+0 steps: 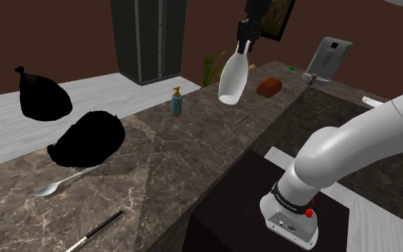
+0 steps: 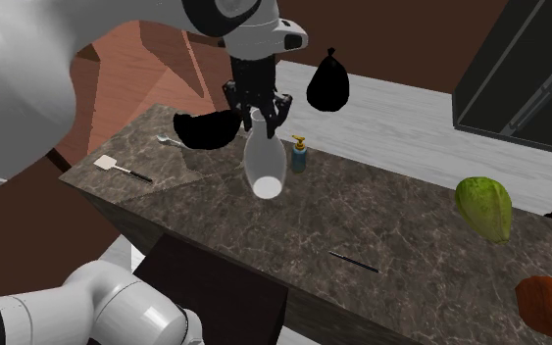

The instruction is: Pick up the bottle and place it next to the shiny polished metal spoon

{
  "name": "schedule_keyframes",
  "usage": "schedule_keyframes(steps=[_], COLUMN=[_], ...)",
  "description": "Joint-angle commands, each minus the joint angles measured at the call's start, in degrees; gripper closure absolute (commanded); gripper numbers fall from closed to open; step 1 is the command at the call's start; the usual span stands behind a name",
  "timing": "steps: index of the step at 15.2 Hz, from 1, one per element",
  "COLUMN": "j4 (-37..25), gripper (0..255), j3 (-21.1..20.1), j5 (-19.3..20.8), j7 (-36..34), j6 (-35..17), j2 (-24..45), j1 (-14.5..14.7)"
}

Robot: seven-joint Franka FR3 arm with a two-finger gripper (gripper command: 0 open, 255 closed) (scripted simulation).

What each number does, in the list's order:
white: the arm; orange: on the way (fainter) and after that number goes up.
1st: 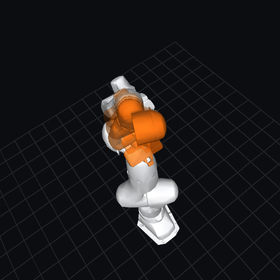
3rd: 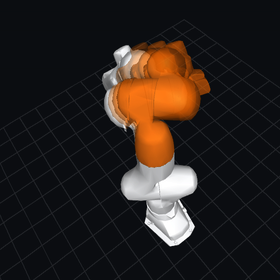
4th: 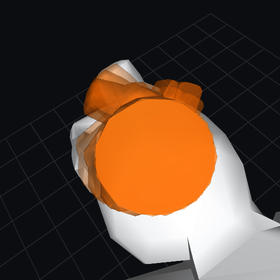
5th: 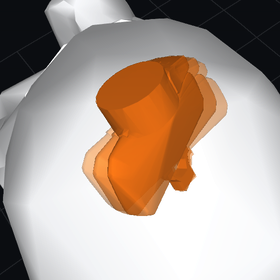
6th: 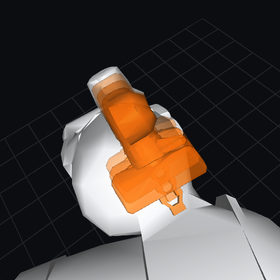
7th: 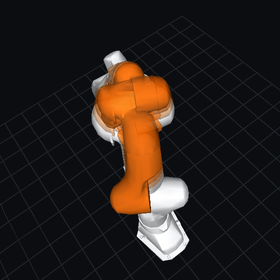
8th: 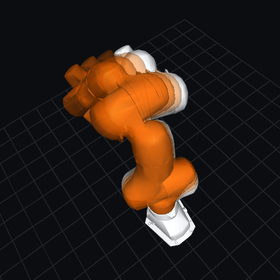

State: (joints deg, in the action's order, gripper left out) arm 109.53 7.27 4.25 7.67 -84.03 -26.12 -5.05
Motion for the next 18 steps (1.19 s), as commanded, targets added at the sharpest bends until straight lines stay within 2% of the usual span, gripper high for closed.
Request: schedule_keyframes(steps=[1, 14, 15, 18], j4=[-2.4, -18.19, -18.74, -14.61], gripper=[255, 255, 255, 255], j3=[-0.04, 0.04, 0.05, -2.88], j5=[-0.09, -0.56, -0.57, -1.49], j7=[0.05, 0.78, 0.8, -3.56], j6=[1.57, 11.94, 12.28, 9.89], j2=[0.83, 6.26, 6.47, 4.91], j1=[0.06, 0.26, 0.26, 1.41])
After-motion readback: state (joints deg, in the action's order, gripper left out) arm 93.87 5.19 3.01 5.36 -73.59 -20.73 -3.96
